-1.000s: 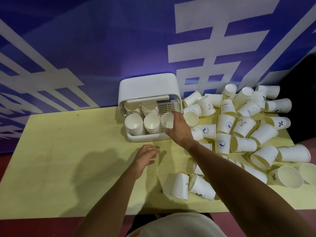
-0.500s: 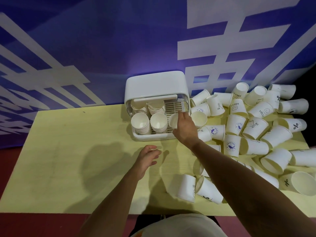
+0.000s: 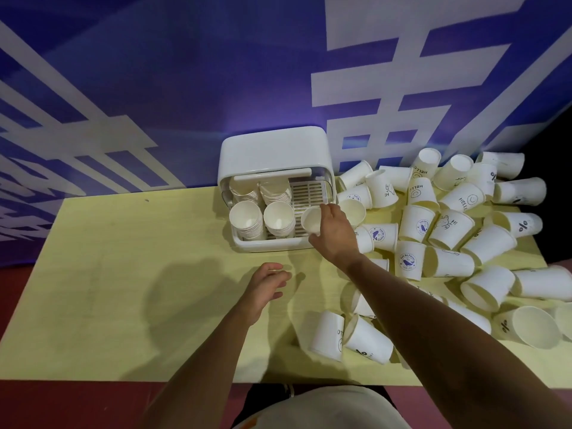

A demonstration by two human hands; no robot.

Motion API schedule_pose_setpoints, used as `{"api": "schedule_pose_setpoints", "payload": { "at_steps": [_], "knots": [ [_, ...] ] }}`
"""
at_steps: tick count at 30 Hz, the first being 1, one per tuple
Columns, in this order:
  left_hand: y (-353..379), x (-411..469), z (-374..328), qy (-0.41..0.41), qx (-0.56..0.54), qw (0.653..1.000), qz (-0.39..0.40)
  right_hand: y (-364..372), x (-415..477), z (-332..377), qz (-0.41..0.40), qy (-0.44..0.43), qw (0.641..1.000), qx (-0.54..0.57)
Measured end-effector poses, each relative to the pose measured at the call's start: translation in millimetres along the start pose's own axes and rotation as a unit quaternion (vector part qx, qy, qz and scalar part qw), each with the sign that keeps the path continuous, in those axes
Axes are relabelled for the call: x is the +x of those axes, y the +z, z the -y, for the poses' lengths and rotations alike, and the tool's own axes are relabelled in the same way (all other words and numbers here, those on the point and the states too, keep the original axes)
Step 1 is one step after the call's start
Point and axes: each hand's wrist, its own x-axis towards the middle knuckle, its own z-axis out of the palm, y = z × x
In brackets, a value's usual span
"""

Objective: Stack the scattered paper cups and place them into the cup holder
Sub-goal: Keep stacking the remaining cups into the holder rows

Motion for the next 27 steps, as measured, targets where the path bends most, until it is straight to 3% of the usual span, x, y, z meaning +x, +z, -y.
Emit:
{"api": "schedule_pose_setpoints", "payload": {
  "at_steps": [7, 18, 27],
  "knots": [
    [31, -9, 4, 0.006, 0.029, 0.999, 0.032, -19, -23, -25, -0.021, 0.002, 1.000, 0.014],
    [70, -25, 22, -0.010, 0.171, 0.979, 0.111, -37, -72, -82, 0.005, 0.037, 0.999, -0.014],
    [97, -26, 32, 0.009, 0.282, 0.955, 0.091, -35, -101, -98, 0.036, 0.034, 0.999, -0.020]
  ]
}}
